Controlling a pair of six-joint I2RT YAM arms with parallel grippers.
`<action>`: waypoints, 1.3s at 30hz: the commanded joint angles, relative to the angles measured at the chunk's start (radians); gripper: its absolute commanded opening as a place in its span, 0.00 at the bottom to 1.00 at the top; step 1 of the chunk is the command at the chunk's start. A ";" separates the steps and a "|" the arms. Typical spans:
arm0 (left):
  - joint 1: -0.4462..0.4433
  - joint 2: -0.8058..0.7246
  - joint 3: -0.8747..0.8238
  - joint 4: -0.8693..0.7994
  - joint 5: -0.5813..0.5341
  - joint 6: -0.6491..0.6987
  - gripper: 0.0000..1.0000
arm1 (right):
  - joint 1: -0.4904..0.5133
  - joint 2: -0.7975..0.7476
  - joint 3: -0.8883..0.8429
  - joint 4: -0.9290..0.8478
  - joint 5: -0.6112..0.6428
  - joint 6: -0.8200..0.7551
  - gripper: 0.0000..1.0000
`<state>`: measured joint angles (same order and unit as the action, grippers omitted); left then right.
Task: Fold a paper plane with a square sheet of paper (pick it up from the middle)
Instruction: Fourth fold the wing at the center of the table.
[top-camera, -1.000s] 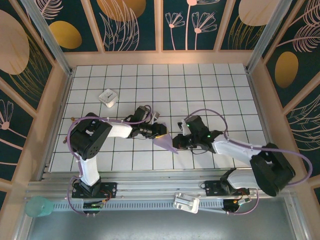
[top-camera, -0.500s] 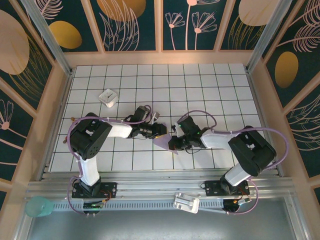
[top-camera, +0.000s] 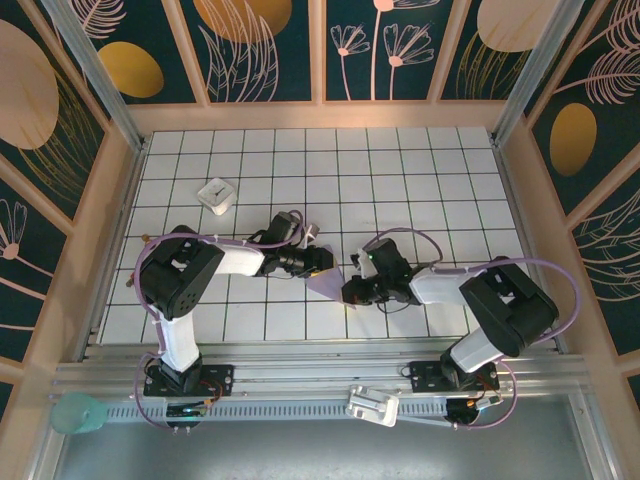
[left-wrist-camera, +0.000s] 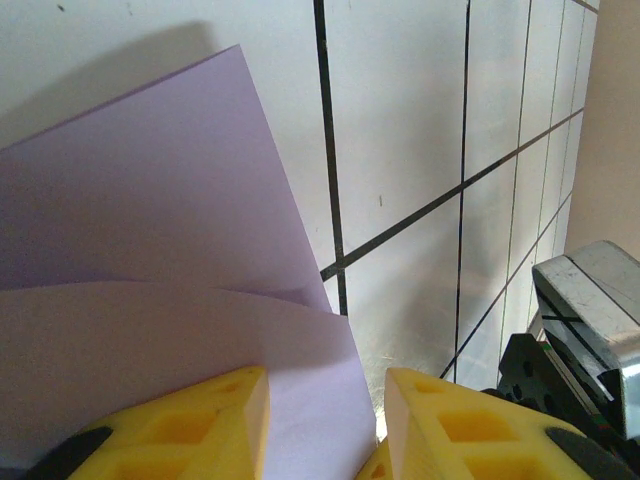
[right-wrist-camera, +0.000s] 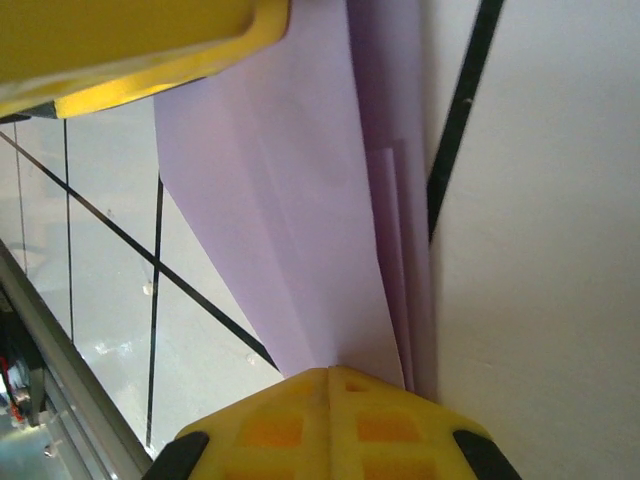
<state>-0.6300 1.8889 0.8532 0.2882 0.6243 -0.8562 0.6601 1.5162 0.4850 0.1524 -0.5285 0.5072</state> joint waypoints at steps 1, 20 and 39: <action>0.016 0.065 -0.031 -0.081 -0.121 0.048 0.37 | -0.009 -0.005 -0.076 -0.100 -0.030 0.044 0.03; 0.016 0.070 -0.022 -0.094 -0.128 0.061 0.37 | -0.038 -0.186 -0.215 -0.142 -0.018 0.089 0.02; 0.017 0.071 -0.023 -0.085 -0.120 0.052 0.37 | -0.048 -0.046 0.033 -0.050 -0.048 0.030 0.03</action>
<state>-0.6300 1.8900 0.8543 0.2882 0.6247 -0.8440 0.6212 1.4345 0.4999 0.0853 -0.5766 0.5720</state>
